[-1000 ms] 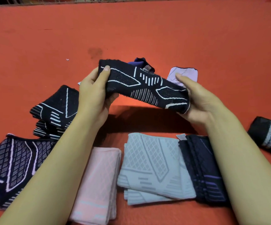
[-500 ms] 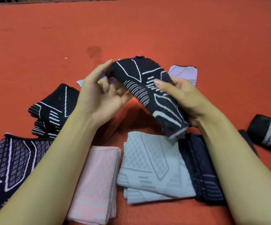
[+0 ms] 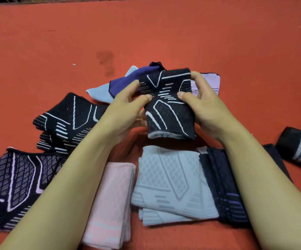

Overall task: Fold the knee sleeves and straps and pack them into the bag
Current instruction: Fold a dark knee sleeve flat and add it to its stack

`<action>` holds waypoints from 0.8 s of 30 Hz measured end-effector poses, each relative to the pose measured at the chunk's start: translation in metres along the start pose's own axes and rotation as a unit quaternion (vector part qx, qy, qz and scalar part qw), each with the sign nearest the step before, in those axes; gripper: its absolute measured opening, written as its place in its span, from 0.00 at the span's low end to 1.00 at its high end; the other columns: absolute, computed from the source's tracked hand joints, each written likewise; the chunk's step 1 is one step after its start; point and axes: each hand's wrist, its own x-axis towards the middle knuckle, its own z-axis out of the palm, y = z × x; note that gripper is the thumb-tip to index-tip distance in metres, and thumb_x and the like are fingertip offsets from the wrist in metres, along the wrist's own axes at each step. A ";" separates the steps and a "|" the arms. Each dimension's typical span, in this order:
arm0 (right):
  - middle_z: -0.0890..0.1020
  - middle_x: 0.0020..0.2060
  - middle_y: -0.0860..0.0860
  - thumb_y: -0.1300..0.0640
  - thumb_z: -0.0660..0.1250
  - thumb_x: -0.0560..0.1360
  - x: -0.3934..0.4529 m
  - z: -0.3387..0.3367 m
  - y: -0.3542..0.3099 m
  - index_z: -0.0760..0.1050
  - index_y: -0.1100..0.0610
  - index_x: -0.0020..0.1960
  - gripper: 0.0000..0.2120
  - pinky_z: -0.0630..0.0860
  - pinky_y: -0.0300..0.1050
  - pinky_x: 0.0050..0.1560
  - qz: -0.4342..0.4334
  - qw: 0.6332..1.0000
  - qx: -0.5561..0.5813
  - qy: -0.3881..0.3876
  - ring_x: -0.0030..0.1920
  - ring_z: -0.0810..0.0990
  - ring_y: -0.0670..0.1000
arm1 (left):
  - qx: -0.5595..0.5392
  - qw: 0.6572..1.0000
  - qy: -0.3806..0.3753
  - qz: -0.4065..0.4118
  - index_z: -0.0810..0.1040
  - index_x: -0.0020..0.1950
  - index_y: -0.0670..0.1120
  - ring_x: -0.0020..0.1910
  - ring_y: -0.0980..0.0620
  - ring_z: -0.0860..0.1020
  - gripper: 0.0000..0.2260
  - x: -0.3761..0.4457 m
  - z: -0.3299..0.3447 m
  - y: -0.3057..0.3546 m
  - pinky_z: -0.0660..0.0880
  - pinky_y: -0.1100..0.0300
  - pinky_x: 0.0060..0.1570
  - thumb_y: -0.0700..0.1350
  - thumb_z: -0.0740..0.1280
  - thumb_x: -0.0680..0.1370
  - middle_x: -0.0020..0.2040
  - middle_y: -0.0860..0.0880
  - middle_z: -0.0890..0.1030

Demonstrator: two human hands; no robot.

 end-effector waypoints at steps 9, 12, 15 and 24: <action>0.79 0.37 0.55 0.74 0.57 0.80 -0.002 -0.003 -0.004 0.75 0.51 0.37 0.22 0.68 0.40 0.28 0.032 0.995 0.085 -0.042 0.33 0.75 0.50 | -0.026 0.999 -0.019 0.038 0.81 0.33 0.50 0.33 0.51 0.79 0.24 -0.002 -0.003 0.002 0.73 0.60 0.32 0.29 0.58 0.81 0.37 0.47 0.83; 0.80 0.41 0.58 0.74 0.56 0.79 0.001 -0.003 -0.003 0.76 0.50 0.37 0.23 0.67 0.43 0.32 0.040 0.995 0.086 -0.009 0.36 0.75 0.52 | -0.080 0.997 -0.012 -0.002 0.82 0.50 0.48 0.42 0.49 0.82 0.16 -0.001 -0.002 0.008 0.77 0.56 0.37 0.36 0.56 0.83 0.49 0.45 0.83; 0.82 0.41 0.55 0.72 0.54 0.80 0.006 -0.003 -0.007 0.78 0.51 0.47 0.20 0.73 0.43 0.34 0.059 0.987 0.130 0.068 0.37 0.79 0.51 | -0.125 0.989 -0.037 -0.072 0.75 0.71 0.45 0.55 0.43 0.85 0.15 -0.001 -0.003 0.009 0.83 0.44 0.43 0.48 0.59 0.86 0.65 0.43 0.82; 0.88 0.49 0.55 0.32 0.58 0.80 0.000 -0.004 -0.005 0.80 0.52 0.61 0.26 0.81 0.40 0.35 0.237 0.971 0.032 -0.025 0.43 0.87 0.54 | 0.032 0.994 0.100 0.025 0.67 0.69 0.49 0.52 0.49 0.86 0.24 0.006 -0.005 -0.011 0.80 0.40 0.62 0.43 0.75 0.78 0.54 0.48 0.88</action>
